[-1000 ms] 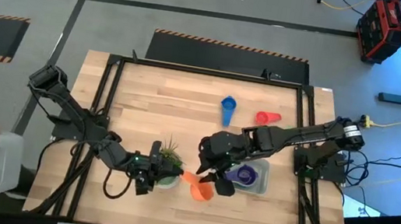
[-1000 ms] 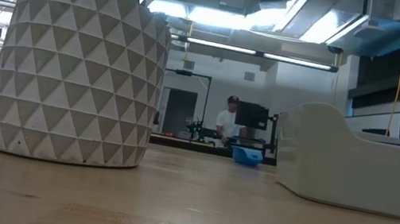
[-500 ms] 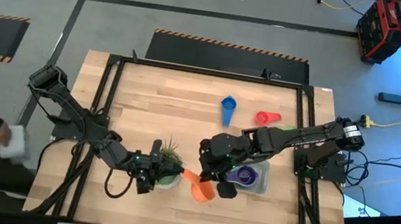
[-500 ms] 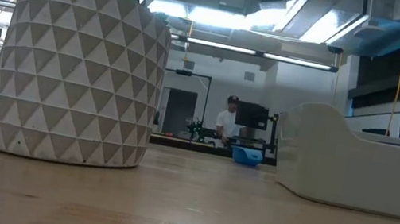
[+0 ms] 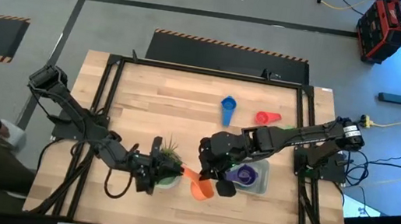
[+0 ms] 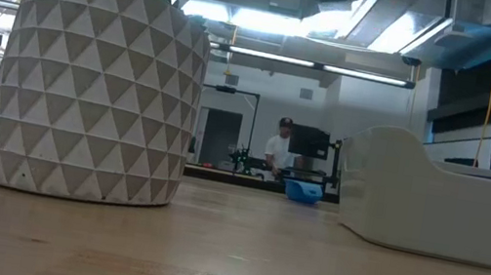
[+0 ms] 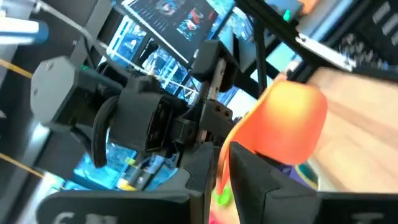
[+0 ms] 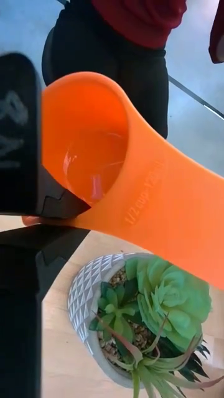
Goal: Nest measuring cups in basket
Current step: Stack the orange measuring cup on top the blue measuring cup in the grey bin
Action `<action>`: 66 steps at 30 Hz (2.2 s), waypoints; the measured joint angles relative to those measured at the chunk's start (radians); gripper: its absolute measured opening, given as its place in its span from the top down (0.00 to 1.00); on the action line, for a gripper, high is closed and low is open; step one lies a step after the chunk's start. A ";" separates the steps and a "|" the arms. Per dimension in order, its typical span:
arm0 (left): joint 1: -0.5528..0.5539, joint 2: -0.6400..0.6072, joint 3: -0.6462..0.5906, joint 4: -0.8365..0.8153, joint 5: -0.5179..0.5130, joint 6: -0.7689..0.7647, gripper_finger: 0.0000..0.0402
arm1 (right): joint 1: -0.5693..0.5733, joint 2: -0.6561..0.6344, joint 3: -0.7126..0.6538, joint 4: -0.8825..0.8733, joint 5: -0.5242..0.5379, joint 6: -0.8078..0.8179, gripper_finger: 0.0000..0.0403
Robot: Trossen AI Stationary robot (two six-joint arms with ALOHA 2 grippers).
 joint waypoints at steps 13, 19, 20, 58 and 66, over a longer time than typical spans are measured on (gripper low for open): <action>0.000 -0.004 0.000 0.042 -0.102 -0.227 0.83 | -0.004 -0.017 0.000 -0.153 0.095 -0.001 0.97; 0.000 -0.004 0.000 0.039 -0.103 -0.228 0.83 | -0.023 -0.053 0.000 -0.299 0.119 -0.030 0.97; 0.000 -0.004 0.000 0.039 -0.103 -0.228 0.83 | -0.027 -0.063 0.000 -0.335 0.119 -0.040 0.97; 0.059 -0.004 0.000 -0.052 -0.103 -0.302 0.82 | -0.043 -0.181 -0.401 -0.407 0.187 -0.529 0.96; 0.079 -0.004 0.000 -0.052 -0.103 -0.309 0.82 | -0.043 -0.181 -0.466 -0.357 0.226 -0.529 0.96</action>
